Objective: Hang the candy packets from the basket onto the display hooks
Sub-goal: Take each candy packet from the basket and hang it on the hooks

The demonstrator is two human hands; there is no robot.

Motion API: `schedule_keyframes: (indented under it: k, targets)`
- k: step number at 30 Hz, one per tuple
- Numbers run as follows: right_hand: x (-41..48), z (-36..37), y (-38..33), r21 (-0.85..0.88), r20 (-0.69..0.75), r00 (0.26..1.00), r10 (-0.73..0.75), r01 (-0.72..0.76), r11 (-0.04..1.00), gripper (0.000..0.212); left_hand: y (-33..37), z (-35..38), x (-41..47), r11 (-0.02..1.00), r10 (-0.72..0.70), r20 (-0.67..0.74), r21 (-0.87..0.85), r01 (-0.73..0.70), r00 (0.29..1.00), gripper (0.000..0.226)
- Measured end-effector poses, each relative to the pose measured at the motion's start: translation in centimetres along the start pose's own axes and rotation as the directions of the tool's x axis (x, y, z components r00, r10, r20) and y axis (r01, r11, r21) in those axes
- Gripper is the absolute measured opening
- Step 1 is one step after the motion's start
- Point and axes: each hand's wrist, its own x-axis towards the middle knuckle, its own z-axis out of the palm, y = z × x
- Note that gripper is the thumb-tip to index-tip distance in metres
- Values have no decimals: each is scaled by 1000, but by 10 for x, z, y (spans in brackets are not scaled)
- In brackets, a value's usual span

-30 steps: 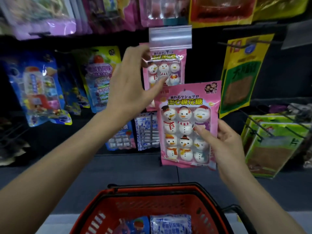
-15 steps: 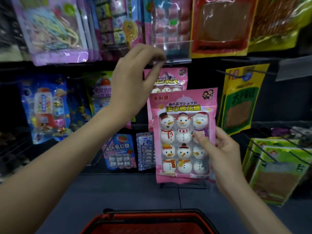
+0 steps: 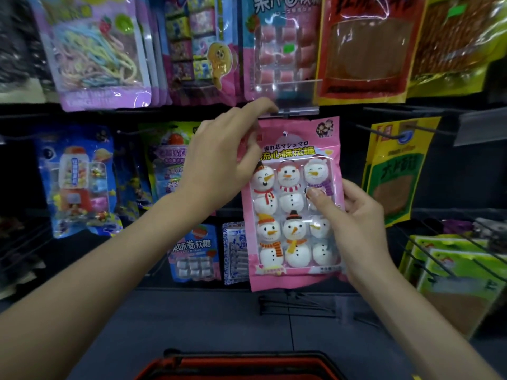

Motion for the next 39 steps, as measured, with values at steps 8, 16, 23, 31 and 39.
schedule_keyframes:
  k: [8, 16, 23, 31, 39]
  targets:
    - [2, 5, 2, 5, -17, 997, 73, -73, 997, 22, -4, 1, -15, 1000, 25, -58, 17, -24, 998, 55]
    - [9, 14, 10, -17, -50, 993, 108, -109, 994, 20, -14, 2, -44, 990, -63, -217, -139, 33, 974, 14]
    - [35, 24, 29, -10, -119, 981, 151, -154, 988, 37, -25, 39, -66, 621, -595, 261, -452, 640, 761, 41]
    - [85, 34, 50, -91, -153, 975, 160, -175, 980, 35, -52, 84, -55, 294, -752, 314, -627, 722, 579, 33]
    - [117, 44, 76, -282, -235, 963, 132, -197, 939, 40, -81, 117, -44, 345, -811, 226, -560, 753, 540, 24]
